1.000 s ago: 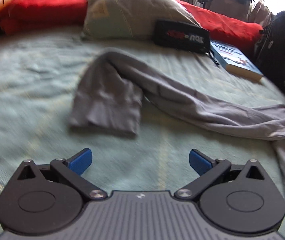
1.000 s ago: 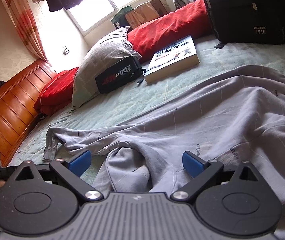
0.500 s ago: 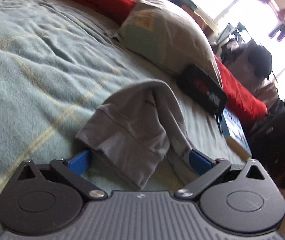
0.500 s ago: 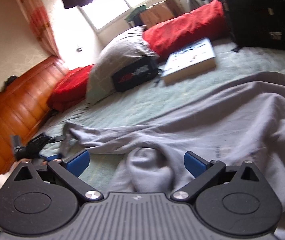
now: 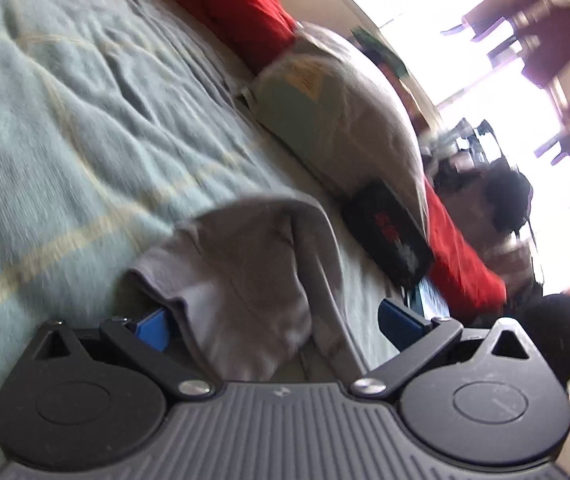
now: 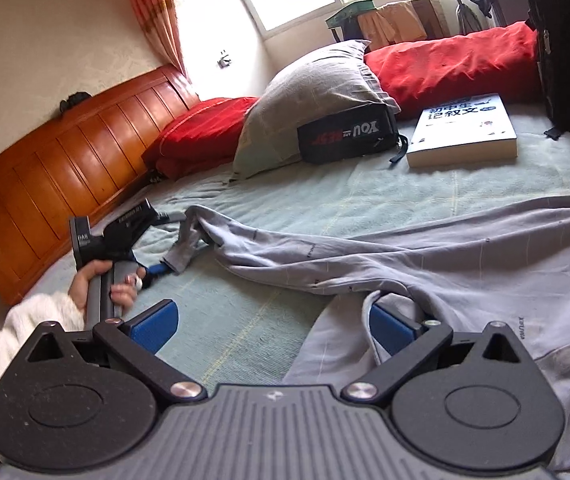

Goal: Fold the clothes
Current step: 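Close the left gripper on the grey sleeve end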

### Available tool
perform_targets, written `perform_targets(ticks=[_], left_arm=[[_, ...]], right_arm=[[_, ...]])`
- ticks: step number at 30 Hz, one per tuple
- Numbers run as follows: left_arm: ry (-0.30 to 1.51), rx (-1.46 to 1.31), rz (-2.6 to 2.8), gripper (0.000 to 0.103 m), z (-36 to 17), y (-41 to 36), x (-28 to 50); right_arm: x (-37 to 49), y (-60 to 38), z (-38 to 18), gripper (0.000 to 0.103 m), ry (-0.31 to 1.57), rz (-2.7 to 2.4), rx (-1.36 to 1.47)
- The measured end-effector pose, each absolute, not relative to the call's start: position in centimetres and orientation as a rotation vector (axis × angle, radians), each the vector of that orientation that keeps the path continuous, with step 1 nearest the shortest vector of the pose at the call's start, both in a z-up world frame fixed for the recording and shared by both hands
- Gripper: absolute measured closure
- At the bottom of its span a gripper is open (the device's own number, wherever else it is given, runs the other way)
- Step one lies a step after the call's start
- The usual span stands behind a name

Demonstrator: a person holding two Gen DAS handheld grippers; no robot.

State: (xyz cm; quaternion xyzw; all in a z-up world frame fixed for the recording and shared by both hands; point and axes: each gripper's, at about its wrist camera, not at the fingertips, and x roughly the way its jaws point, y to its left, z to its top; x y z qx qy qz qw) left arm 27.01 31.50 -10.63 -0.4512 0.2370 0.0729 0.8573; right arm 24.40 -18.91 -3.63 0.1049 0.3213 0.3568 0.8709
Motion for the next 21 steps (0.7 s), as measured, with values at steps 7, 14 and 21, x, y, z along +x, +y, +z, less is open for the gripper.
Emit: perform_targets(ticks=[7, 14, 21], left_arm=[[0.453, -1.046, -0.026, 0.001, -11.5, 30.6, 26.8], [0.460, -1.138, 0.164, 0.094, -14.6, 33.3, 26.1], [0.583, -0.932, 0.216, 0.097, -11.8, 32.2, 28.1]], right_arm=[[24.5, -19.1, -4.1, 0.000, 0.687, 0.738, 0.223], [24.5, -19.0, -4.6, 0.000, 0.702, 0.730, 0.219], [24.6, -19.4, -4.5, 0.000, 0.699, 0.705, 0.216]])
